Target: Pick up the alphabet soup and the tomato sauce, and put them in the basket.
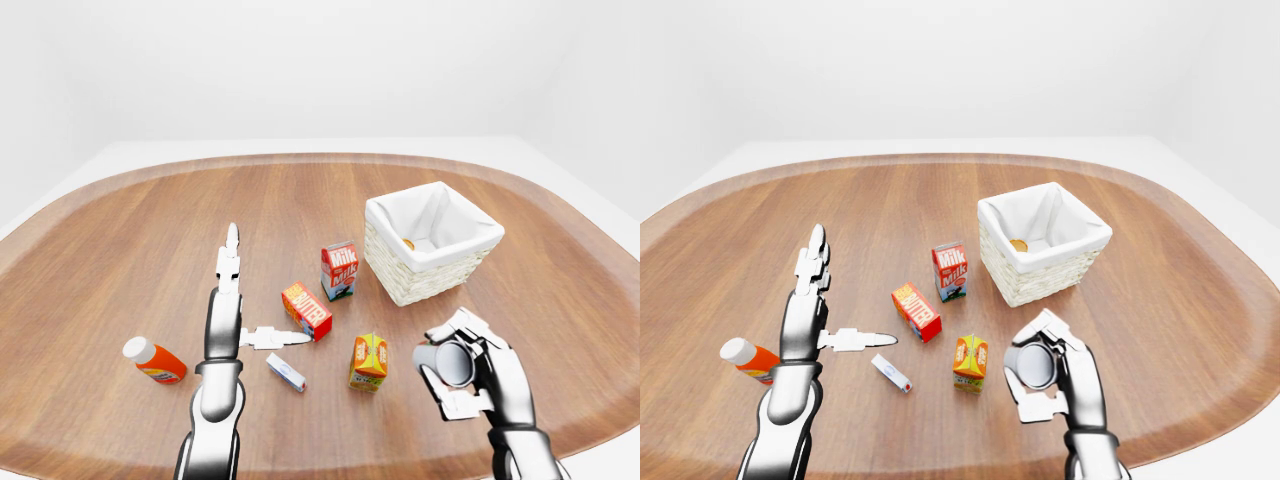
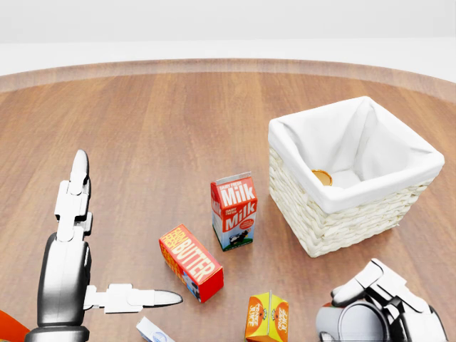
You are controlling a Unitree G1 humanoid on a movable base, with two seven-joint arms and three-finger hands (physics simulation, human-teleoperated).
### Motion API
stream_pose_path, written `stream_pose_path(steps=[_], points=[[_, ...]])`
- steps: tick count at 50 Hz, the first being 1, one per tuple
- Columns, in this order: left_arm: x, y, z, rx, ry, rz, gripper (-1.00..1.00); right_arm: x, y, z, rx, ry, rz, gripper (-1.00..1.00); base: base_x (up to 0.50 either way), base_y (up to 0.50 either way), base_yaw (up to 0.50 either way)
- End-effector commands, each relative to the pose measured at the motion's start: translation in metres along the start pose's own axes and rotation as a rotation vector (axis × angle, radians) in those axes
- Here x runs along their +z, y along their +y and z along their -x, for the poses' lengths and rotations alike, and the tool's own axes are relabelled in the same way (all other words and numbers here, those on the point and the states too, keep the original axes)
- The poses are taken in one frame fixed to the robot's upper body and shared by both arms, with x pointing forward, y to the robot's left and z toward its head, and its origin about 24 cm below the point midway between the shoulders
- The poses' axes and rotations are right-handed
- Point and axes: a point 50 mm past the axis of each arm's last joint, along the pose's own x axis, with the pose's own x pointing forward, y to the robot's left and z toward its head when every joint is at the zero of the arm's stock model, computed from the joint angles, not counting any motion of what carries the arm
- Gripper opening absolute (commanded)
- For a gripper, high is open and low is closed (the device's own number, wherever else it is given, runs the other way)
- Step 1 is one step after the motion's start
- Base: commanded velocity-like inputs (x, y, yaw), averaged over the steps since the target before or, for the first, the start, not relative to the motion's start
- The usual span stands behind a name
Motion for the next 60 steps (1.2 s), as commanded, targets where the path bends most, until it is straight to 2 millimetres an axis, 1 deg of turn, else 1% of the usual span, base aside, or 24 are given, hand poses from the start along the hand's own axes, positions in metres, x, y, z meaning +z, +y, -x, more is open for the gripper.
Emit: stream_pose_path(steps=[1,4,5,11,12,14,18,25,27,30,38,43,45,53,60], points=[[0.001,0.002,0.001,0.004,-0.005,-0.015,1.00,0.029,-0.005,-0.003,-0.038,-0.133,-0.006,-1.00,0.00,0.00,0.00],[0.001,0.002,0.001,0.005,-0.005,-0.015,1.00,0.035,-0.005,-0.003,-0.039,-0.162,-0.005,-1.00,0.00,0.00,0.00],[0.001,0.002,0.001,0.005,-0.005,-0.015,1.00,0.042,-0.005,-0.003,-0.039,-0.191,0.000,-1.00,0.00,0.00,0.00],[0.001,0.002,0.001,0.005,-0.005,-0.015,1.00,0.058,-0.007,-0.003,-0.049,-0.266,0.010,-1.00,0.00,0.00,0.00],[0.001,0.002,0.001,0.005,-0.005,-0.015,1.00,0.063,-0.008,-0.003,-0.055,-0.291,0.017,-1.00,0.00,0.00,0.00],[0.001,0.002,0.001,0.005,-0.005,-0.015,1.00,0.066,-0.008,-0.003,-0.056,-0.306,0.018,-1.00,0.00,0.00,0.00],[0.001,0.002,0.001,0.005,-0.005,-0.015,1.00,0.081,-0.009,-0.003,-0.063,-0.380,0.034,-1.00,0.00,0.00,0.00],[0.001,0.002,0.001,0.005,-0.005,-0.014,1.00,0.096,-0.010,-0.006,-0.078,-0.466,0.061,-1.00,0.00,0.00,0.00],[0.001,0.002,0.001,0.005,-0.005,-0.015,1.00,0.102,-0.010,-0.010,-0.087,-0.504,0.072,-1.00,0.00,0.00,0.00],[0.001,0.002,0.001,0.005,-0.005,-0.015,1.00,0.102,-0.010,-0.019,-0.096,-0.515,0.090,-1.00,0.00,0.00,0.00],[0.000,0.001,0.001,0.005,0.000,-0.011,1.00,0.112,-0.005,-0.033,-0.108,-0.585,0.113,-1.00,0.00,0.00,0.00],[0.000,0.002,0.001,0.004,-0.002,-0.010,1.00,0.126,-0.002,-0.042,-0.105,-0.661,0.115,-1.00,0.00,0.00,0.00],[0.001,0.002,0.001,0.004,-0.004,-0.009,1.00,0.131,-0.002,-0.045,-0.109,-0.665,0.118,-1.00,0.00,0.00,0.00],[-0.003,0.001,0.001,0.003,0.011,-0.010,1.00,0.137,-0.001,-0.063,-0.115,-0.665,0.129,-1.00,0.00,0.00,0.00],[-0.002,0.001,0.001,0.002,0.007,-0.009,1.00,0.137,0.003,-0.079,-0.102,-0.663,0.139,-1.00,0.00,0.00,0.00]])
